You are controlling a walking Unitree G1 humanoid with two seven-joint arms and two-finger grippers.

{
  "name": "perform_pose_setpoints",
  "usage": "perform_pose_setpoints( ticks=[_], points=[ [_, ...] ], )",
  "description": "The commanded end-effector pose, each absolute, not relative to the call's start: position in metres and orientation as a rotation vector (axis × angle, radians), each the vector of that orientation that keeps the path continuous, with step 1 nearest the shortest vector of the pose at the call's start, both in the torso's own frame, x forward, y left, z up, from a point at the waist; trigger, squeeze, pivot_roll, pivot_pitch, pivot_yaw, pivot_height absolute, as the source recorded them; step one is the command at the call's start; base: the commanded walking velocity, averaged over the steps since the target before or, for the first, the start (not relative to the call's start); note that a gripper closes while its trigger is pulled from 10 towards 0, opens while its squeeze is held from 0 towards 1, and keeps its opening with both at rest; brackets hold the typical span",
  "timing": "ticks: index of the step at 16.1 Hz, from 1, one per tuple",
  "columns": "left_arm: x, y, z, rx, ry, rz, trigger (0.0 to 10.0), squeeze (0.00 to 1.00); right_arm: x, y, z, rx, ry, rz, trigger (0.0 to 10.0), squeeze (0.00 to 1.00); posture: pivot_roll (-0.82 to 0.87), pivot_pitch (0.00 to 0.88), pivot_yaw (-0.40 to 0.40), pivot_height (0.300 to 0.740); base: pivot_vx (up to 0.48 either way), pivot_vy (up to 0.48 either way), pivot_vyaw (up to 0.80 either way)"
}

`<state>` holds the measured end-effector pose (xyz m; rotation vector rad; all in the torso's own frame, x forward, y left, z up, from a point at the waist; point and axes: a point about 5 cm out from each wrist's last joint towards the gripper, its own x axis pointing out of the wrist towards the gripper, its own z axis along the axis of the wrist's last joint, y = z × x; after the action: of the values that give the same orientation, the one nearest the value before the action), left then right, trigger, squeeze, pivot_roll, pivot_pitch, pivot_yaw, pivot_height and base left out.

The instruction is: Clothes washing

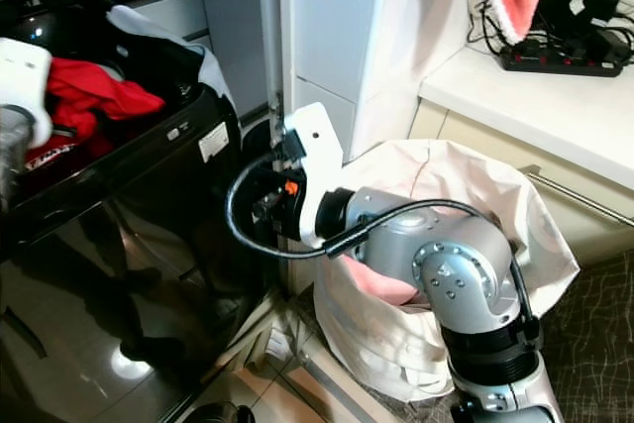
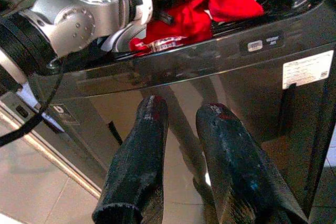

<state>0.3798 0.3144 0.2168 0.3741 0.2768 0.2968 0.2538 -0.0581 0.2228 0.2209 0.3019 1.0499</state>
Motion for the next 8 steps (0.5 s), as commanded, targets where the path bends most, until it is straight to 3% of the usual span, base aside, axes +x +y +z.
perform_pose_setpoints(
  ticks=[1, 8],
  points=[
    [0.3799, 0.3166, 0.2207, 0.336, 0.285, 0.294, 10.0, 1.00, 0.2527, -0.0590, 0.2241, 0.208, 0.294, 1.049, 10.0, 0.00, 0.02, 0.000, -0.002, 0.740, 0.000, 0.000, 0.00],
    [0.3733, 0.3256, 0.2181, 0.272, 0.302, 0.291, 10.0, 1.00, 0.2584, -0.0644, 0.2257, 0.200, 0.291, 1.027, 10.0, 0.00, 0.02, 0.000, -0.007, 0.740, 0.000, 0.000, 0.00]
  ],
)
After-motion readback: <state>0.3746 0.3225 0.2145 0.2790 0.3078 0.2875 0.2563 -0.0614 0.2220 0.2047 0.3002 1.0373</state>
